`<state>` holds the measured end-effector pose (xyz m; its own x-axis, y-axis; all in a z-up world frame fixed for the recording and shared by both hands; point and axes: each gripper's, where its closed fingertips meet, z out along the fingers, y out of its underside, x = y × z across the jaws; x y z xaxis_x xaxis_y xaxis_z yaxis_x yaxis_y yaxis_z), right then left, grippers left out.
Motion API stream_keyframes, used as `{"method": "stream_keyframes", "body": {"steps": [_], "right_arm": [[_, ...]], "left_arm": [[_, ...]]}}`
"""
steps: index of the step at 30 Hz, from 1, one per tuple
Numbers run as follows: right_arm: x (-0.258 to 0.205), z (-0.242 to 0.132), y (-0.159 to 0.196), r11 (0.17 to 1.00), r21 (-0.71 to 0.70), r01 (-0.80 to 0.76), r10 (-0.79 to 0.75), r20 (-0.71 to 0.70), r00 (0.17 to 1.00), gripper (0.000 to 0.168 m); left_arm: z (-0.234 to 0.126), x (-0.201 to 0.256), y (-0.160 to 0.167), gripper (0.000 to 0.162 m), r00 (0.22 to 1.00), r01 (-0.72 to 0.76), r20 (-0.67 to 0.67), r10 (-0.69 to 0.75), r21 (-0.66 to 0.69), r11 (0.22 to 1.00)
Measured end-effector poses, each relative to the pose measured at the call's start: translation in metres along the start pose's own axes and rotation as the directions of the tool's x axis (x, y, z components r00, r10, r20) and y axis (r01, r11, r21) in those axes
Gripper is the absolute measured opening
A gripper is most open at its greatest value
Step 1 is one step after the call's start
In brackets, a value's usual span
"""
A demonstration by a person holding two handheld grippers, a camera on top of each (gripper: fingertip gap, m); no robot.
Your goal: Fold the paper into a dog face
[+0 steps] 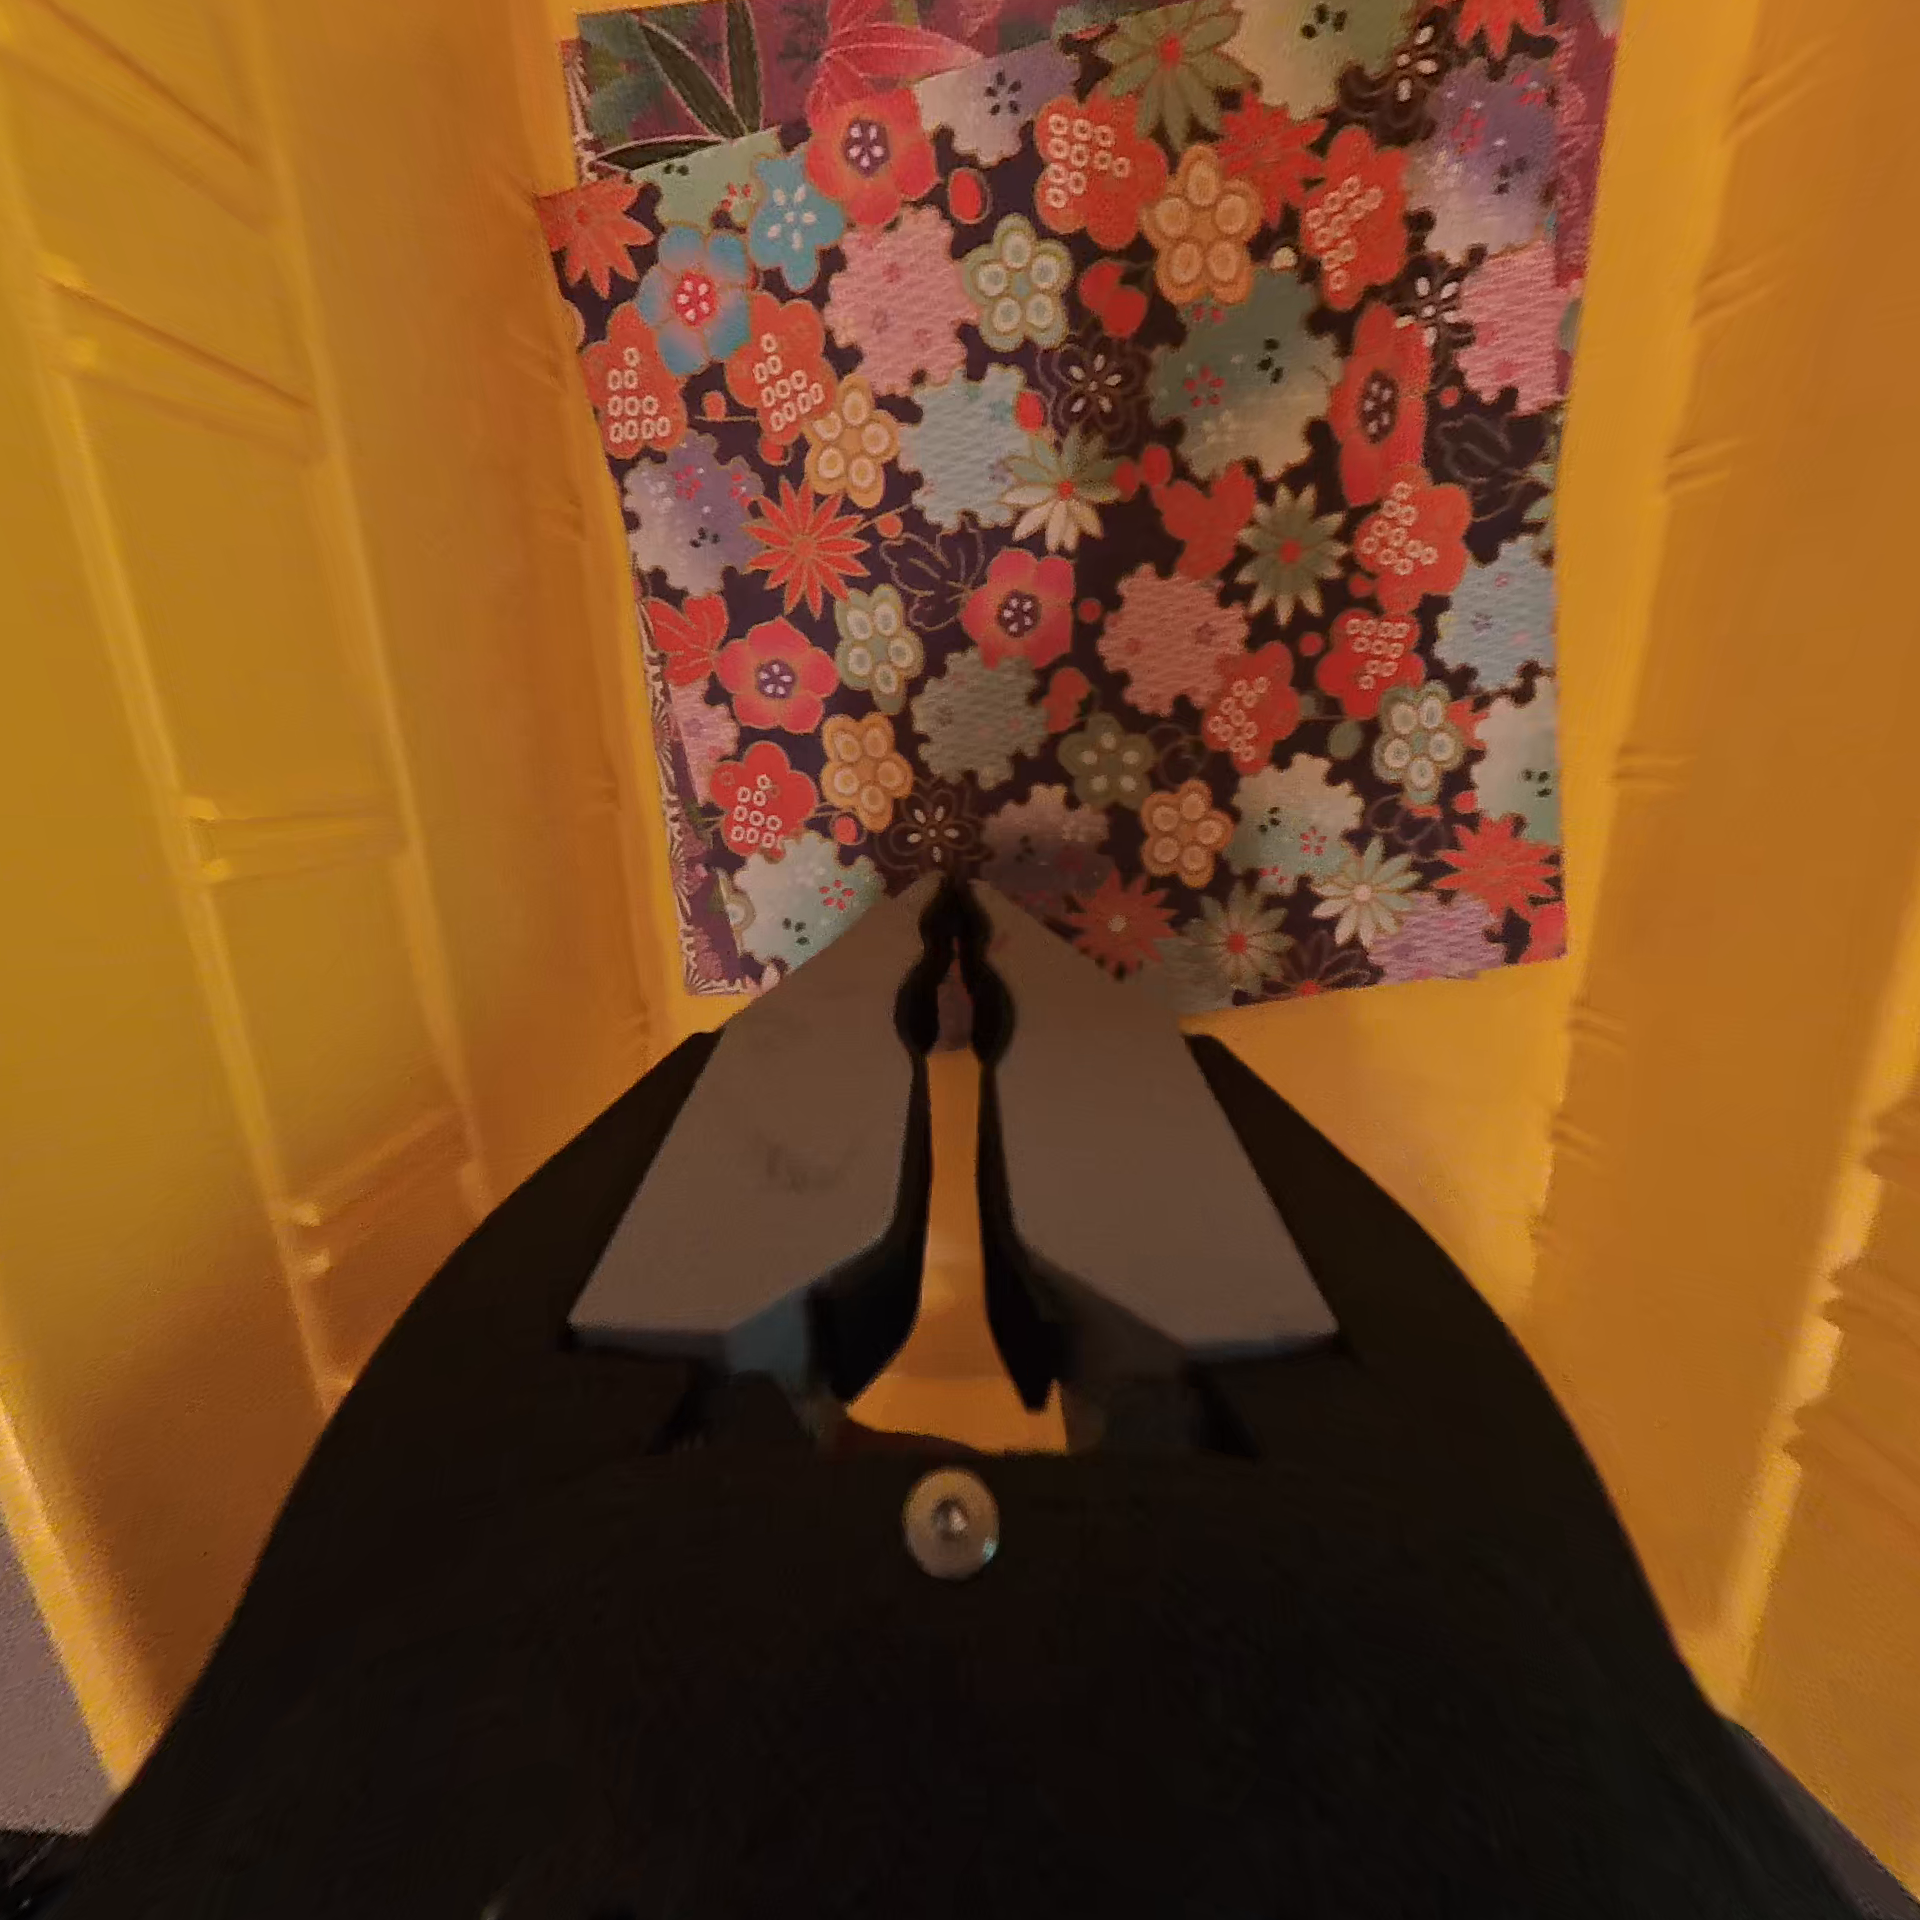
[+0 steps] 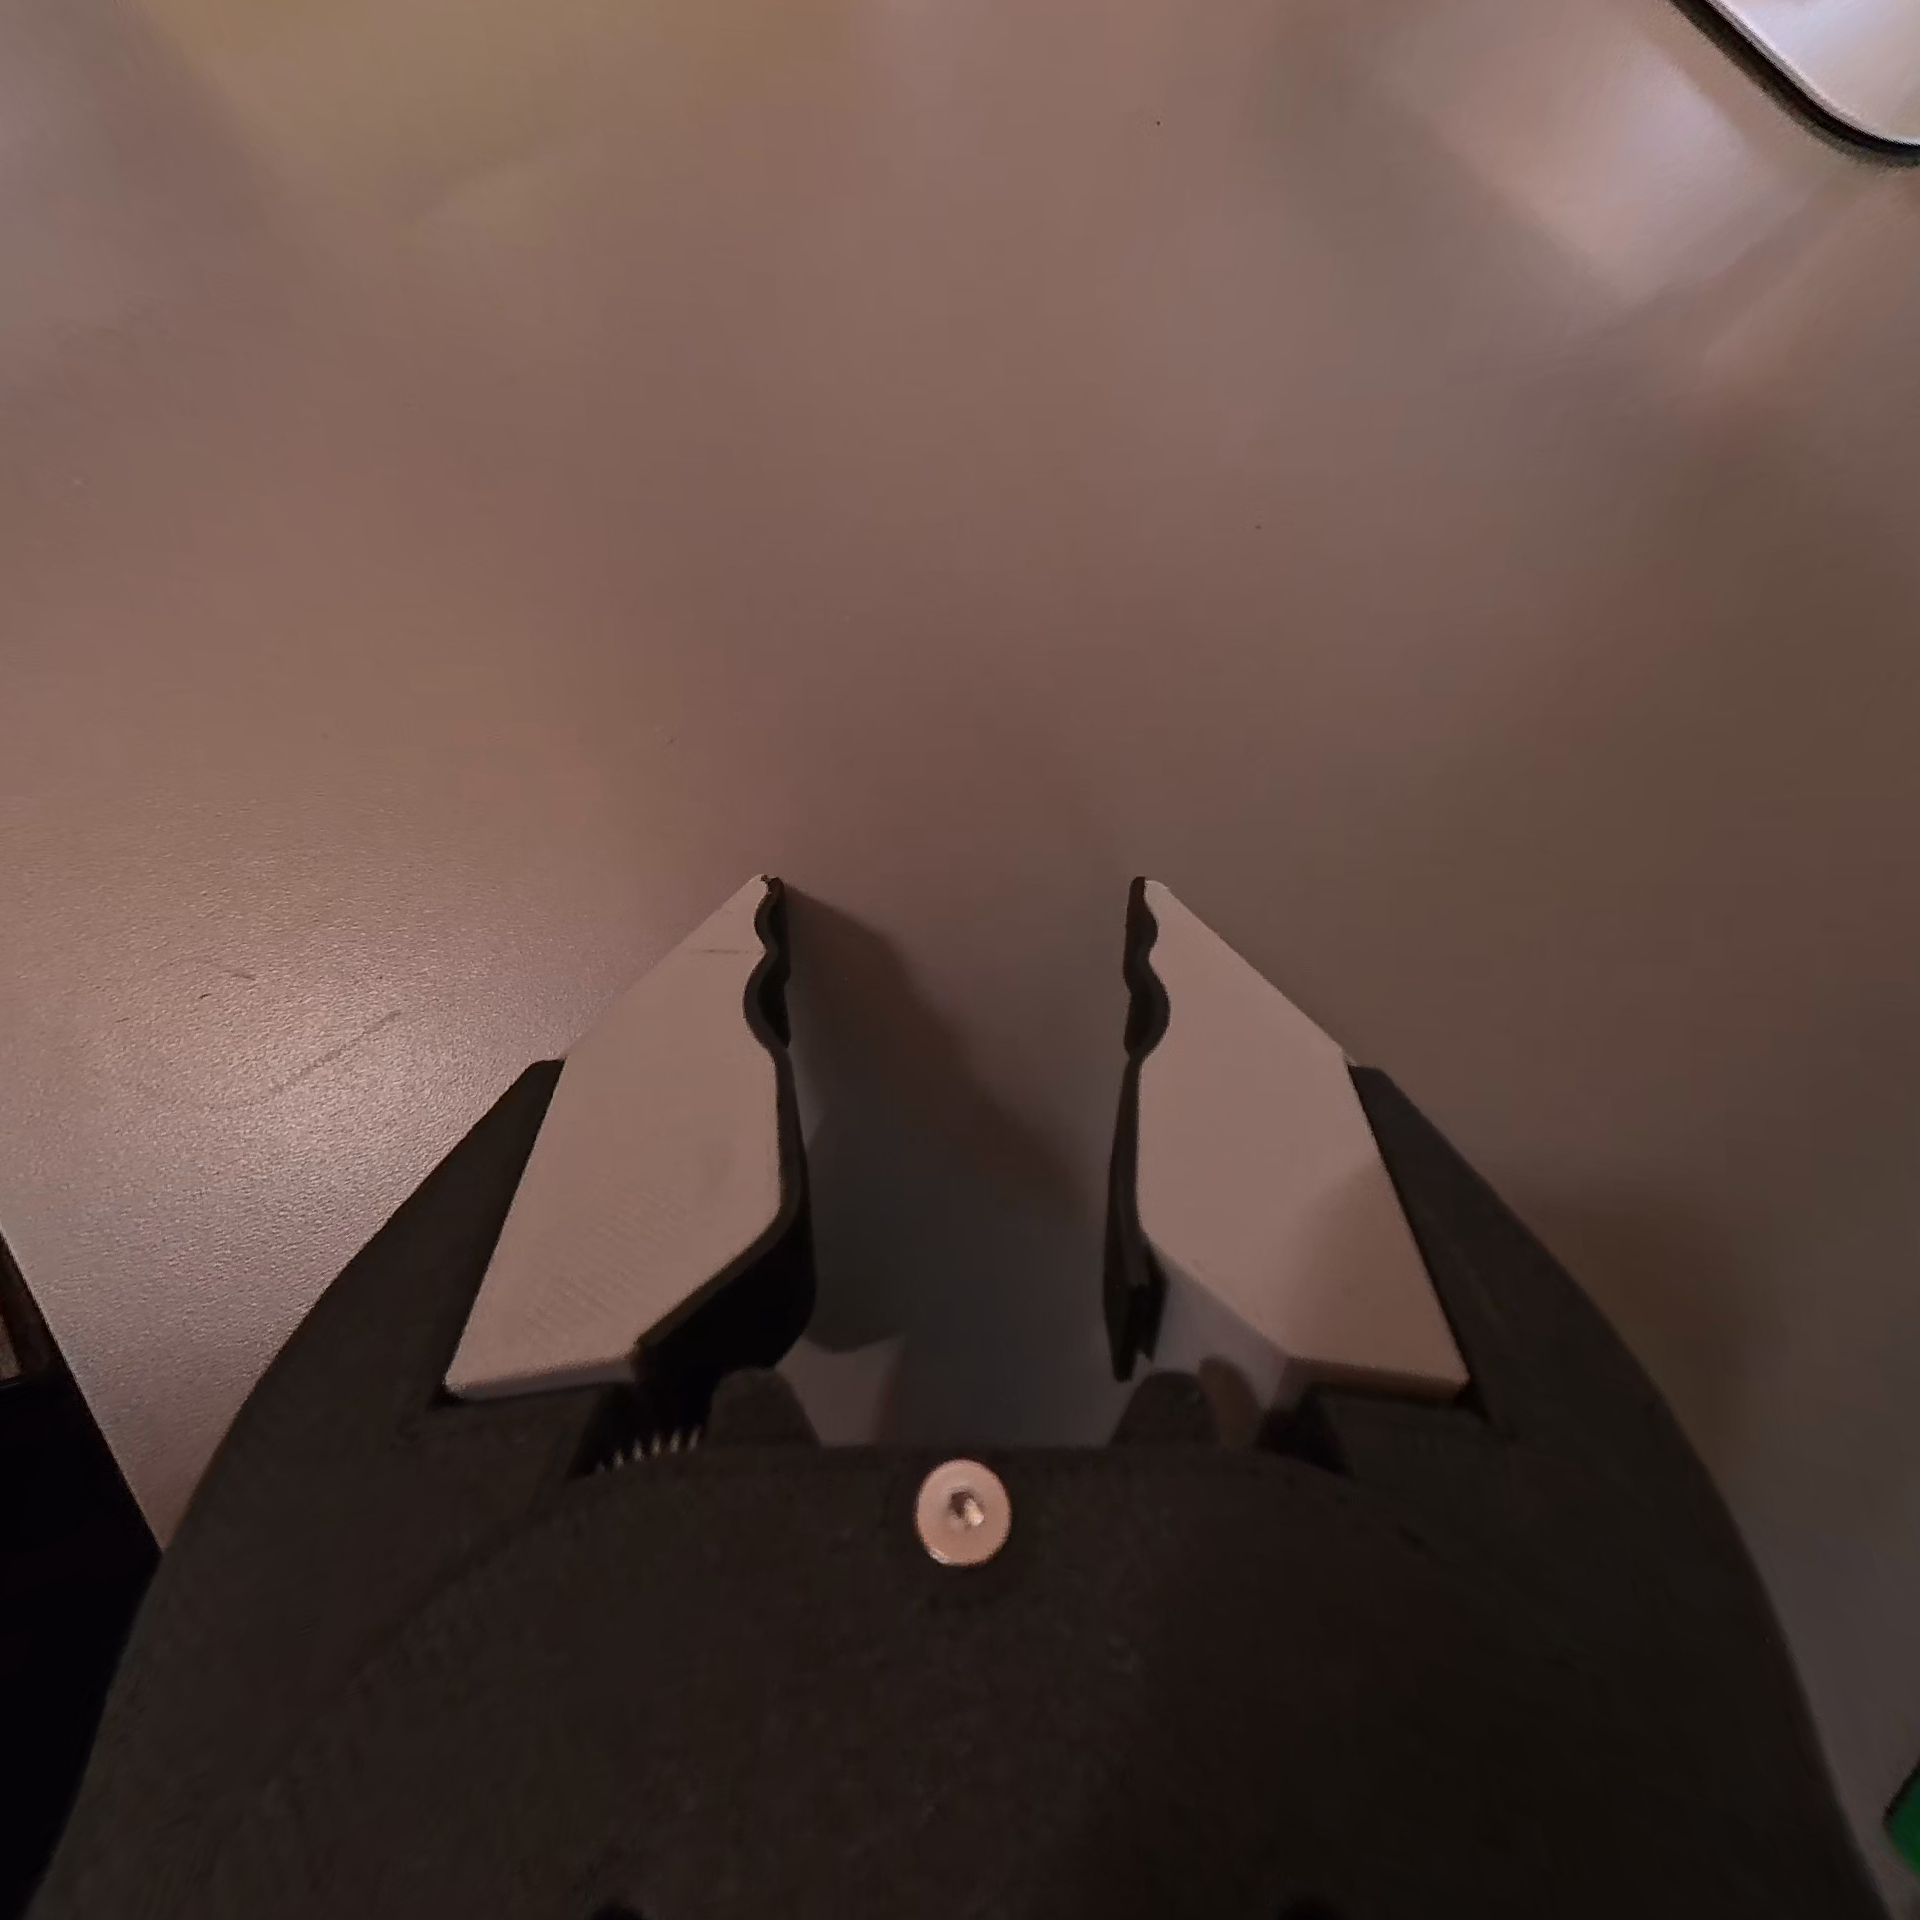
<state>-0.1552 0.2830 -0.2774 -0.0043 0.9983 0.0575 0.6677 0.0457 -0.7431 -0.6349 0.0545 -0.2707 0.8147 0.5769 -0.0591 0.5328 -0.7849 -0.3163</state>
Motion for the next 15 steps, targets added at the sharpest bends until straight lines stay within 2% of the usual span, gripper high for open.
{"method": "stream_keyframes", "body": {"steps": [4, 5, 6, 7, 10, 12, 15], "right_arm": [[0.0, 0.0, 0.0, 1.0, 0.0, 0.001, -0.001, 0.003, 1.0, 0.062], [0.0, 0.0, 0.0, 1.0, 0.0, 0.001, -0.001, 0.003, 1.0, 0.062], [0.0, 0.0, 0.0, 1.0, 0.0, 0.001, -0.001, 0.002, 1.0, 0.062], [0.0, 0.0, 0.0, 1.0, 0.0, 0.001, -0.001, 0.002, 1.0, 0.062], [0.0, 0.0, 0.0, 1.0, 0.0, 0.003, -0.003, 0.002, 1.0, 0.062], [-0.001, 0.0, 0.0, 1.0, 0.0, 0.003, -0.003, 0.003, 1.0, 0.062], [-0.001, 0.0, 0.0, 1.0, 0.0, 0.004, -0.004, 0.002, 1.0, 0.061]], "left_arm": [[-0.002, 0.004, 0.003, 0.0, 0.999, -0.019, -0.037, 0.017, -0.029, 0.999], [-0.005, 0.008, 0.005, 0.017, 0.998, -0.01, -0.065, 0.007, -0.05, 0.999], [-0.009, 0.011, 0.007, 0.044, 0.996, -0.004, -0.087, -0.002, -0.071, 0.997], [-0.013, 0.011, 0.008, 0.055, 0.996, -0.005, -0.093, -0.003, -0.085, 0.996], [-0.025, -0.001, 0.01, 0.072, 1.0, 0.007, -0.022, -0.009, -0.106, 0.994], [-0.025, 0.0, 0.016, 0.08, 0.999, 0.042, -0.027, -0.046, -0.138, 0.99], [-0.015, 0.001, 0.028, 0.086, 0.996, 0.077, -0.028, -0.085, -0.202, 0.976]]}}
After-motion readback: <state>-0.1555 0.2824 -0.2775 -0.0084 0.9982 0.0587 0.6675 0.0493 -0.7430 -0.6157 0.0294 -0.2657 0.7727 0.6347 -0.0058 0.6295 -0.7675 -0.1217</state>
